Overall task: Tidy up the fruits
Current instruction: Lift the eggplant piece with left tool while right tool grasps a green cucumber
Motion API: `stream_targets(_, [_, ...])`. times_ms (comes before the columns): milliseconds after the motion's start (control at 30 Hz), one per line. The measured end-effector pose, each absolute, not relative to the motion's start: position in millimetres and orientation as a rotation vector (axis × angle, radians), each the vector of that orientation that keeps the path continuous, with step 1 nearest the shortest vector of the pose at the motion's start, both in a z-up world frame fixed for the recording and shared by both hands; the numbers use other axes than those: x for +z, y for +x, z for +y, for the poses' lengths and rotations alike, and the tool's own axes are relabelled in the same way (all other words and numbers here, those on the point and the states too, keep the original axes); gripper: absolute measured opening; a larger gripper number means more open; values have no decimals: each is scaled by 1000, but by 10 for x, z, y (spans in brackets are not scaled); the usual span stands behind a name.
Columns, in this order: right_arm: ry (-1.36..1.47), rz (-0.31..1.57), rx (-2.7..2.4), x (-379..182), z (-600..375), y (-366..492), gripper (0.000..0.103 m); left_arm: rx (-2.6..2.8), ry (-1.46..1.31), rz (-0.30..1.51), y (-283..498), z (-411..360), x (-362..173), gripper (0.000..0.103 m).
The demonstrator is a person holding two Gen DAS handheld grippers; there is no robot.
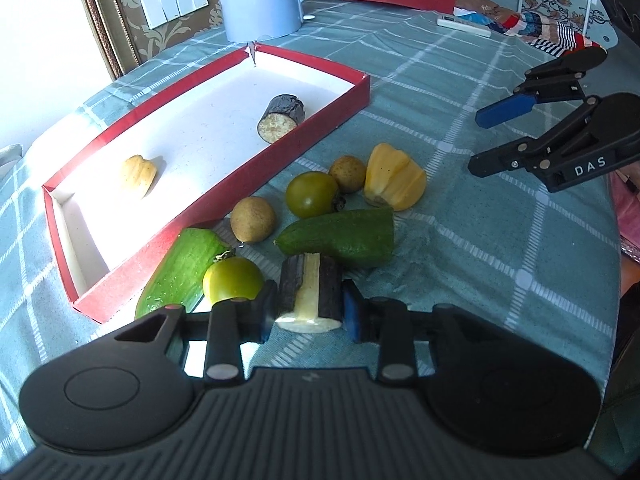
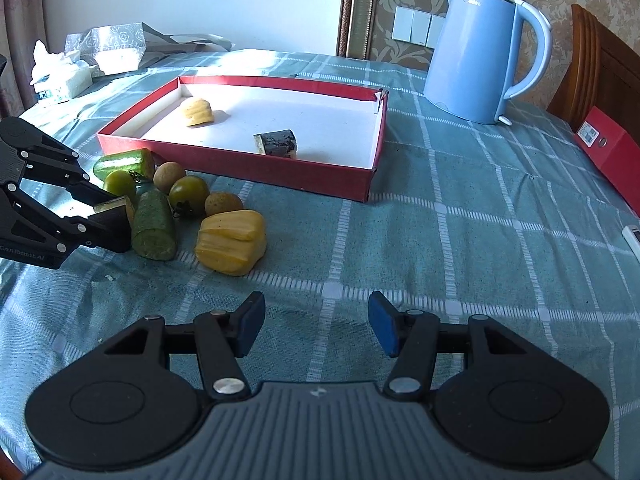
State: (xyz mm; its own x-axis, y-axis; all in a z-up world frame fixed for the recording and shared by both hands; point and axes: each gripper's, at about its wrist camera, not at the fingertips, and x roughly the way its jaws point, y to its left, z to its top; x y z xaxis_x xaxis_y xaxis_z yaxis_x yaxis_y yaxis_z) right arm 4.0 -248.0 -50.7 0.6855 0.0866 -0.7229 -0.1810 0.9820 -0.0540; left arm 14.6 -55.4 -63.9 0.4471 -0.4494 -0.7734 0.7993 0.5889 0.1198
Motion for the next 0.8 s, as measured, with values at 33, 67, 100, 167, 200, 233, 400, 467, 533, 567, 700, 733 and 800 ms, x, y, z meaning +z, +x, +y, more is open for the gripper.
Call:
stream_targets(33, [-131, 798, 156, -500, -2467, 39, 56, -809, 512, 770, 143, -552, -638, 30])
stream_targets(67, [-134, 794, 162, -492, -2454, 39, 56, -802, 500, 774, 146, -550, -634, 30])
stream_targets(100, [-136, 792, 168, -484, -2441, 41, 56, -794, 487, 775, 144, -545, -629, 30])
stream_targets(167, [-144, 784, 186, -457, -2404, 44, 54, -774, 458, 762, 118, -523, -610, 30])
stream_targets(200, [-151, 780, 200, -441, -2380, 47, 52, -765, 449, 759, 104, -510, -602, 30])
stream_targets(233, [-159, 775, 214, -422, -2354, 50, 51, -752, 434, 755, 80, -482, -584, 30])
stream_targets(400, [-171, 744, 314, -279, -2157, 98, 49, -686, 334, 740, -27, -289, -456, 30])
stream_targets(467, [-188, 742, 369, -247, -2024, 152, 49, -646, 293, 731, -58, -193, -392, 30])
stream_targets(533, [-208, 739, 408, -245, -1890, 217, 47, -613, 247, 731, -87, -105, -342, 30])
stream_targets(567, [-211, 739, 428, -248, -1826, 259, 46, -602, 231, 732, -107, -60, -323, 30])
stream_targets(700, [-211, 766, 494, -274, -1622, 434, 35, -555, 200, 735, -198, 83, -288, 30])
stream_targets(733, [-212, 779, 503, -292, -1579, 478, 33, -541, 198, 736, -220, 113, -287, 30])
stream_targets(800, [-229, 813, 509, -343, -1507, 566, 33, -517, 183, 740, -253, 175, -281, 30])
